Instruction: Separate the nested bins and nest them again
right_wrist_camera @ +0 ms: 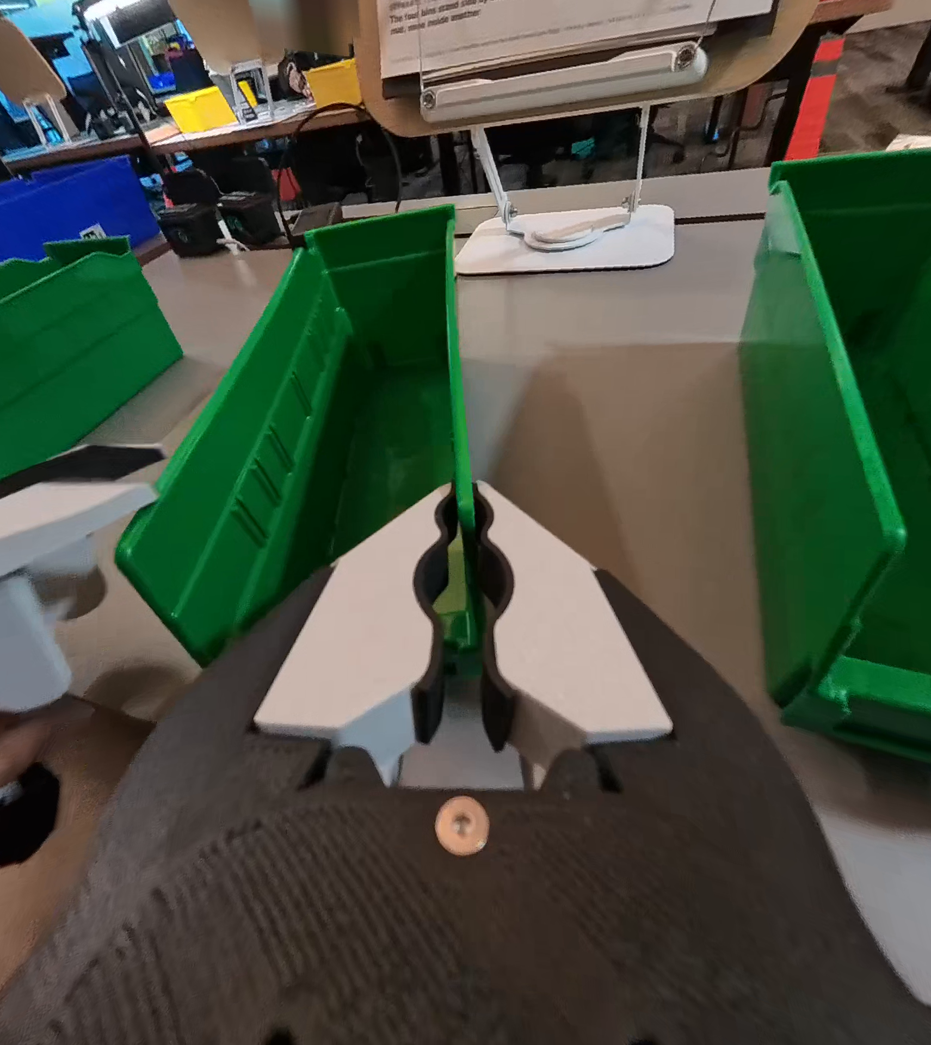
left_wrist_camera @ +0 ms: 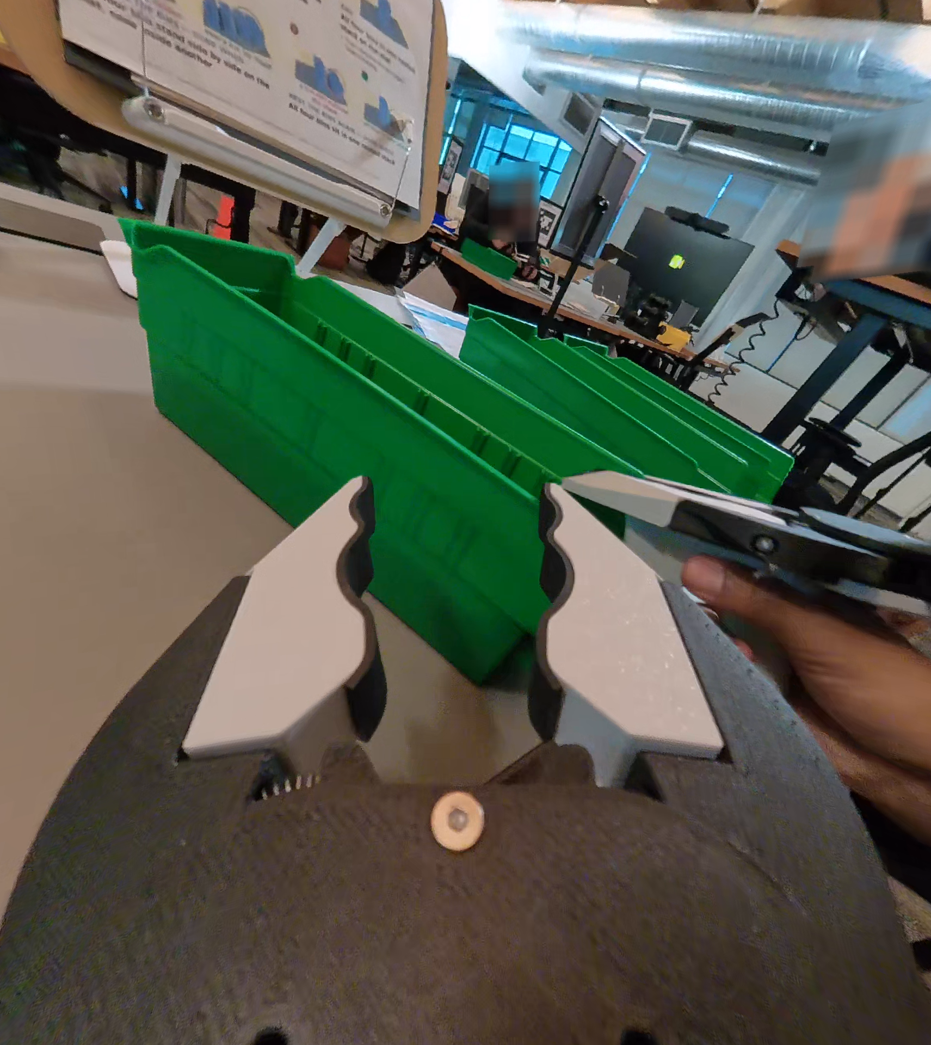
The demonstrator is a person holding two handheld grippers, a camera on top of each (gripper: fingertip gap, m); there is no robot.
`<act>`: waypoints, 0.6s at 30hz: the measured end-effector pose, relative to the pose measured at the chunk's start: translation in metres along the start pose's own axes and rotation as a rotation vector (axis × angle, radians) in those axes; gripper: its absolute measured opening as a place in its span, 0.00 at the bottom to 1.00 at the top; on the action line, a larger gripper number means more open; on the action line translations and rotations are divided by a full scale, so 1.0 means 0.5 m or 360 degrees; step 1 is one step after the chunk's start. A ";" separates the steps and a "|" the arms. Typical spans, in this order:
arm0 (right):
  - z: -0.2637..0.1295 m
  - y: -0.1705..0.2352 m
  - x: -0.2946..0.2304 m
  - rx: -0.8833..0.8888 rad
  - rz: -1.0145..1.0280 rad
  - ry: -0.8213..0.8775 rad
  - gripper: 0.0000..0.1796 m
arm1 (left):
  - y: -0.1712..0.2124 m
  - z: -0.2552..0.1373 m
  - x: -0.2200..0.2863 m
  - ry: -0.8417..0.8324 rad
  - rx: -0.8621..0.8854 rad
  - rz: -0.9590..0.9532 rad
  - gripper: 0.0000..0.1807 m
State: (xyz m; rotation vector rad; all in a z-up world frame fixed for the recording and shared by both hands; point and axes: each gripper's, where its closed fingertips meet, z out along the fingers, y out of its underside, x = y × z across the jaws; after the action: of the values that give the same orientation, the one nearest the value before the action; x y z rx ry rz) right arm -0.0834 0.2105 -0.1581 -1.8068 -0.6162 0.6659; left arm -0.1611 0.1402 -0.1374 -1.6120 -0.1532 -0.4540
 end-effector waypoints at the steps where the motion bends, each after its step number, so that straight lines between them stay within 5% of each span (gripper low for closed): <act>1: 0.004 -0.002 0.001 0.0010 0.0006 0.0018 0.01 | 0.000 -0.007 0.003 0.0013 -0.0005 0.0025 0.31; 8: 0.035 -0.004 -0.050 0.0078 -0.0013 0.0145 0.01 | 0.026 -0.007 -0.016 -0.0039 -0.0129 0.0154 0.29; 18: 0.031 0.007 -0.119 0.0050 -0.0102 -0.0050 0.05 | 0.039 -0.017 -0.069 -0.0112 -0.0184 -0.0091 0.25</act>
State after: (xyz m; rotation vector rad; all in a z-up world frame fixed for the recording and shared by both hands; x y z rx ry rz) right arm -0.1361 0.1790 -0.1569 -1.7432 -0.6787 0.6581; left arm -0.1873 0.1359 -0.1682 -1.7414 -0.2303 -0.4573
